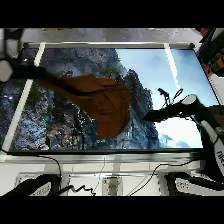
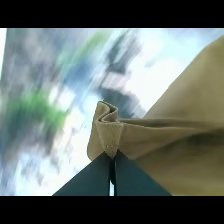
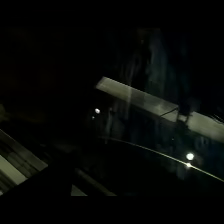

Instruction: Fold the clothes and pants, and hang the long-sleeved shirts on hangers.

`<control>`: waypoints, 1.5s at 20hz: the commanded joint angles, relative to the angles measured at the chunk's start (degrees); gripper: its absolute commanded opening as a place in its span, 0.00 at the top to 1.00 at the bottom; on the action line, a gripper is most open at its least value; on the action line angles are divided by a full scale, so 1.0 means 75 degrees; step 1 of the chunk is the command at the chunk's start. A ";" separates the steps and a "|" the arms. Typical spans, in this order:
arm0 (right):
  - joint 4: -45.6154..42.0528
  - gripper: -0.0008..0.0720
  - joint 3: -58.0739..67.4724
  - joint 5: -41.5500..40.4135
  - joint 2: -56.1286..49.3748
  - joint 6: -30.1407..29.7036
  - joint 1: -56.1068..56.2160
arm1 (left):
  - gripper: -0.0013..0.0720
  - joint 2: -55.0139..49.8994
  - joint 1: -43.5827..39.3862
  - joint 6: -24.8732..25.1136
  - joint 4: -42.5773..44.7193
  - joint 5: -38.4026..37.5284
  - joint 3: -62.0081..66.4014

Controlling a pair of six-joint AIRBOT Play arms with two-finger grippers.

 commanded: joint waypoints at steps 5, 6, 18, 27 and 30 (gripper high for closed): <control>0.1550 0.39 -0.0769 -0.2221 -0.0513 0.0507 0.2267 | 0.96 0.0140 0.2407 -0.0154 -0.0425 -0.0968 -0.2189; 0.1513 0.39 -0.0769 -0.2667 -0.0513 0.0734 0.2457 | 0.96 0.0137 0.2527 -0.0154 -0.0425 -0.0965 -0.2521; 0.0431 0.54 -0.0769 -0.0892 -0.1052 0.2221 0.2801 | 0.96 0.0122 0.2643 -0.0152 -0.0458 -0.0562 -0.3695; 0.1128 0.55 -0.0691 -0.2952 -0.1067 0.2020 0.4202 | 0.96 0.0122 0.2643 -0.0152 -0.0458 -0.0536 -0.3695; 0.1145 0.66 -0.0618 -0.3459 -0.1067 0.2165 0.4202 | 0.96 0.0122 0.2643 -0.0152 -0.0458 -0.0533 -0.3695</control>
